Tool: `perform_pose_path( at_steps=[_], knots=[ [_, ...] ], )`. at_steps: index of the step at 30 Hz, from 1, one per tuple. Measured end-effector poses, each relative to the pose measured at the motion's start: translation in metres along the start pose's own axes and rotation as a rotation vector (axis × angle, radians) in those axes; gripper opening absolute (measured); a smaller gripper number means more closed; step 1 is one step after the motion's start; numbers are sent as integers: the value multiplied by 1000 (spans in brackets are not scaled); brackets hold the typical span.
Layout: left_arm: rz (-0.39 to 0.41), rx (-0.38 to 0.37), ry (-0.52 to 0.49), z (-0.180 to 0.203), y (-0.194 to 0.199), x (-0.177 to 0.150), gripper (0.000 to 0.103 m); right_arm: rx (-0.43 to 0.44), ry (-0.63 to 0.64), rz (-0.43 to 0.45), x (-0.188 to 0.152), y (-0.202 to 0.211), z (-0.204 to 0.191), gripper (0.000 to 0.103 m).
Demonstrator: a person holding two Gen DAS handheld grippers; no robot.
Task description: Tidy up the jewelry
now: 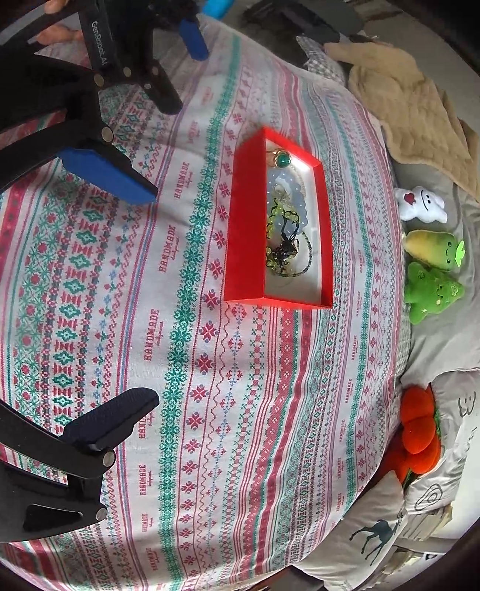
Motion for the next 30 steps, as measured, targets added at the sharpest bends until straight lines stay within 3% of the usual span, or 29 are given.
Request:
perform_pose_path(
  at_steps=[30],
  knots=[
    [-13, -7, 0, 4, -4, 0, 102, 2, -10, -34, -3, -9, -3, 101]
  ],
)
Point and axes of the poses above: each gripper's, at about its wrist camera, not at the fingertips, and y roughly against the way its jaws point, z to its right, x to its top, the point moved 3 cm from there along -y, roughly the way its jaws point, and after that the axes turned 12 degrees about -y, right-handed, at the moved point
